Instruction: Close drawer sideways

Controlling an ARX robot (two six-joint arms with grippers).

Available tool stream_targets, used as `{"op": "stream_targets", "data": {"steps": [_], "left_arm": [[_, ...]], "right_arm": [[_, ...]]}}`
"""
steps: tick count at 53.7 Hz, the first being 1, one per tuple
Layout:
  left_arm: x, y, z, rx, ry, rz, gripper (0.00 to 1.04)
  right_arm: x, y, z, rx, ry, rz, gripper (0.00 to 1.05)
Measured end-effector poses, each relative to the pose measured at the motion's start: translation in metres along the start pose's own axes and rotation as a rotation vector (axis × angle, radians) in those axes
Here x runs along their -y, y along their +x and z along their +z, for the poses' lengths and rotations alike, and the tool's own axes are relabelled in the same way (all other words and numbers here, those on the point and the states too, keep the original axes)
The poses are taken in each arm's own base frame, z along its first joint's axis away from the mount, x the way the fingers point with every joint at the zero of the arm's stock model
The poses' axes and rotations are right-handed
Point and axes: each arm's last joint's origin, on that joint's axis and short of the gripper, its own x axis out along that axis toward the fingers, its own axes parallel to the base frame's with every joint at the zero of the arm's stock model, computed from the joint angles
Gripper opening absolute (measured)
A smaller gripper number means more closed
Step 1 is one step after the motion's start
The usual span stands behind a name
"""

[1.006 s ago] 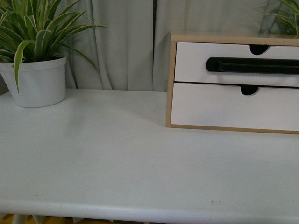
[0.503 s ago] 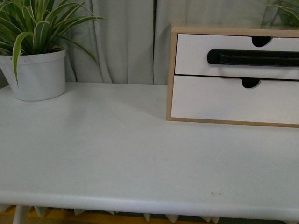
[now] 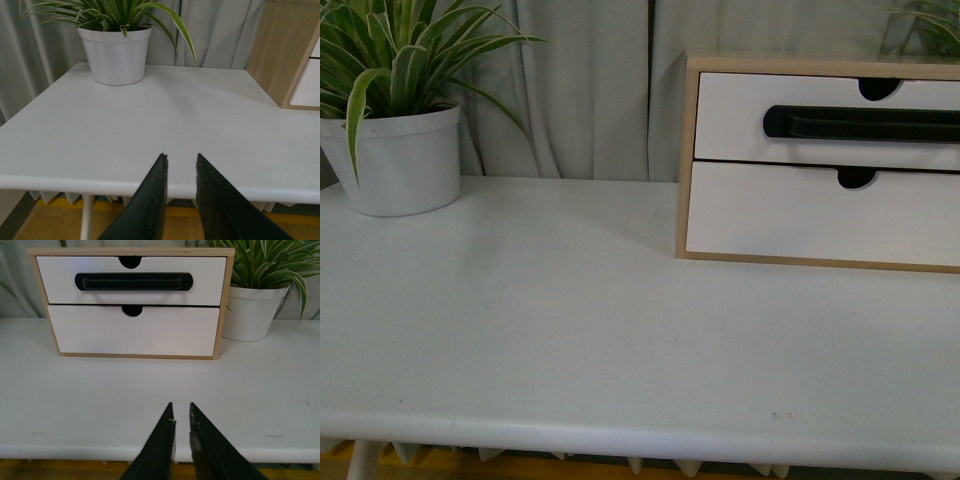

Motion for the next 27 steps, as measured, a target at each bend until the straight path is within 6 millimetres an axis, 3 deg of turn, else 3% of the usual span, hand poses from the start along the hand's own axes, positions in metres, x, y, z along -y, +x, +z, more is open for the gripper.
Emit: {"op": "stream_targets", "data": {"steps": [6, 20, 21, 27], "left_arm": [[0.0000, 0.0000, 0.0000, 0.000, 0.000, 0.000, 0.40], [0.0000, 0.0000, 0.0000, 0.000, 0.000, 0.000, 1.00], [0.0000, 0.0000, 0.0000, 0.000, 0.000, 0.000, 1.00], [0.0000, 0.0000, 0.0000, 0.000, 0.000, 0.000, 0.98]], "right_arm": [[0.0000, 0.0000, 0.0000, 0.000, 0.000, 0.000, 0.34], [0.0000, 0.0000, 0.0000, 0.000, 0.000, 0.000, 0.93], [0.0000, 0.0000, 0.0000, 0.000, 0.001, 0.000, 0.97], [0.0000, 0.0000, 0.0000, 0.000, 0.002, 0.000, 0.95]]}}
